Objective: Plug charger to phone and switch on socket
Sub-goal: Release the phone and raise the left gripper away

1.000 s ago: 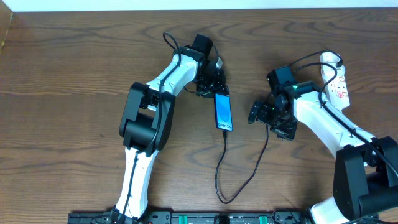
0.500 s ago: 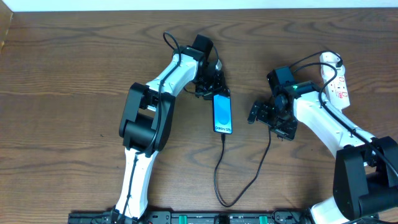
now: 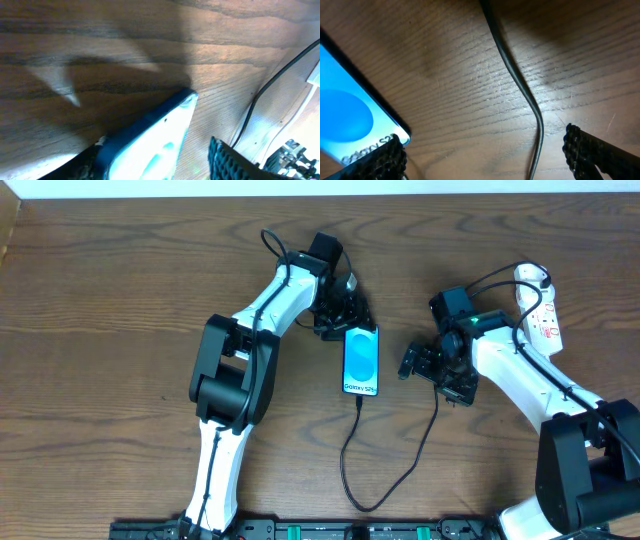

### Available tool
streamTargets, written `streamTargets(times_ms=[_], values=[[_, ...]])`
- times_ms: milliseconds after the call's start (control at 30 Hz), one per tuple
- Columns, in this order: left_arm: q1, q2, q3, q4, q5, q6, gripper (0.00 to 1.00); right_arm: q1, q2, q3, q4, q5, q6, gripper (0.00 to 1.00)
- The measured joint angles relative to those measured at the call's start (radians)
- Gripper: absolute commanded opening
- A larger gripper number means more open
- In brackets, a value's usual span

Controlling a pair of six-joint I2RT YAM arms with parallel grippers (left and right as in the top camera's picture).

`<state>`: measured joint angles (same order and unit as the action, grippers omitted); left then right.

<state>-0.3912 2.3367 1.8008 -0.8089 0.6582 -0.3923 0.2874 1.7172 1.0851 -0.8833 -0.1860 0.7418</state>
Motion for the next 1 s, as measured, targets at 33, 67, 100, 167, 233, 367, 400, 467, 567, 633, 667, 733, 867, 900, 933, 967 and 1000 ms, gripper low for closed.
streamTargets(times_ms=[33,67,100,167,233,367,400,467,567,633,667,733,867,900,933,967,1000], values=[[0.0,-0.002,0.002,-0.005,-0.011,-0.001,0.68,0.0,0.0,0.0,-0.001,0.0,0.0,0.99],[-0.001,-0.003,0.002,-0.01,-0.023,-0.001,0.68,0.0,0.0,0.0,-0.002,0.0,0.0,0.99],[-0.002,-0.005,0.004,-0.018,-0.037,-0.001,0.68,0.0,0.0,0.0,-0.002,0.0,0.0,0.99],[-0.002,-0.009,0.005,-0.029,-0.068,-0.001,0.68,0.0,0.0,0.0,-0.002,0.0,0.0,0.99],[-0.003,-0.012,0.007,-0.041,-0.103,-0.001,0.69,0.0,0.0,0.0,-0.002,0.0,0.0,0.99],[-0.003,-0.019,0.014,-0.053,-0.195,-0.001,0.73,0.0,0.0,0.0,-0.003,0.0,0.0,0.99],[-0.004,-0.022,0.015,-0.053,-0.229,-0.002,0.73,0.0,0.0,0.0,-0.004,0.0,0.0,0.99],[-0.003,-0.028,0.016,-0.056,-0.307,-0.001,0.73,0.0,0.0,0.0,-0.01,0.0,0.0,0.99],[0.003,-0.033,0.016,-0.068,-0.43,0.005,0.73,0.0,0.0,0.0,-0.013,0.0,0.0,0.99],[0.017,-0.034,0.016,-0.076,-0.488,0.028,0.73,0.0,0.0,0.0,-0.01,0.0,0.0,0.99],[0.025,-0.035,0.016,-0.077,-0.507,0.038,0.74,0.0,0.0,0.0,-0.007,0.0,0.0,0.99],[0.048,-0.037,0.015,-0.078,-0.545,0.071,0.74,0.0,0.0,0.0,0.005,-0.001,0.0,0.99],[0.1,-0.085,0.006,-0.09,-0.621,0.109,0.74,0.0,0.0,0.0,0.013,-0.004,0.0,0.99],[0.114,-0.111,0.005,-0.098,-0.636,0.114,0.74,0.0,0.0,0.0,0.013,-0.004,0.0,0.99],[0.127,-0.143,0.005,-0.106,-0.648,0.123,0.74,0.0,0.0,0.0,0.013,-0.004,0.0,0.99],[0.14,-0.18,0.005,-0.113,-0.659,0.132,0.74,0.0,0.0,0.0,0.013,-0.004,0.0,0.99],[0.15,-0.217,0.005,-0.12,-0.666,0.135,0.74,0.0,0.0,0.0,0.013,-0.004,0.0,0.99]])
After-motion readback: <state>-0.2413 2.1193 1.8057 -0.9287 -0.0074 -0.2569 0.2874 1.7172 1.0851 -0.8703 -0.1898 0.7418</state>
